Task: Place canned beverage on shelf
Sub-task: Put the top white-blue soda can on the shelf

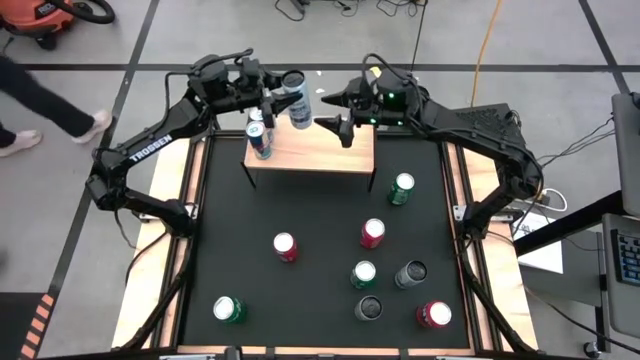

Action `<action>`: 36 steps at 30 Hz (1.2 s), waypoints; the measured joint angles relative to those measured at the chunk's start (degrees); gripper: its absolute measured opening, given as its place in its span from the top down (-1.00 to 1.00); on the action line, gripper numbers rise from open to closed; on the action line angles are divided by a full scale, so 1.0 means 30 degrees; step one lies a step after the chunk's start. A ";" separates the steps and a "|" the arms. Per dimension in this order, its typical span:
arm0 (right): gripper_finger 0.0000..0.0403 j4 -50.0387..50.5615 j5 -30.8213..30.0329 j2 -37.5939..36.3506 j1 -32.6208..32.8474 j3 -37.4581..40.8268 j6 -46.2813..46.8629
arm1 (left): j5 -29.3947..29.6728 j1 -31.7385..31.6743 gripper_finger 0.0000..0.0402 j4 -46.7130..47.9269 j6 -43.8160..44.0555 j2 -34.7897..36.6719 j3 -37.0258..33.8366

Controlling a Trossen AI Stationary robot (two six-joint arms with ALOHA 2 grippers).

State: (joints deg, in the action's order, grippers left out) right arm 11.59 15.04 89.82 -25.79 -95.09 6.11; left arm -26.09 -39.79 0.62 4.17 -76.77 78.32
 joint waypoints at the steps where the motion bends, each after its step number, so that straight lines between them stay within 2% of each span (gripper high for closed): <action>1: -0.55 -0.0146 0.0432 0.0143 -0.0054 0.0000 0.0159 | 0.0047 0.0080 -0.26 -0.0009 -0.0004 0.0000 0.0000; 6: -0.56 -0.0669 0.1555 0.1190 -0.0554 0.0001 0.1078 | 0.0101 0.0196 -0.26 -0.0010 -0.0002 0.0007 0.0000; 24: -0.65 -0.4671 0.2117 0.1944 -0.0884 0.0018 0.2549 | 0.0158 0.0189 -0.26 -0.0036 0.0344 0.0007 0.0000; 27: -0.65 -0.5185 0.2921 0.2292 -0.0884 0.0022 0.2774 | 0.0146 0.0189 -0.26 -0.0007 -0.0219 0.0007 0.0000; 36: -0.65 -0.5776 0.2533 0.2477 -0.0947 0.0022 0.1815 | -0.0404 0.0189 -0.26 -0.0058 -0.0512 0.0007 0.0000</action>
State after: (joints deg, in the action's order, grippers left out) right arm -5.74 22.64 97.25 -28.63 -95.02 11.55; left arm -27.30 -39.22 0.45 2.63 -76.75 78.32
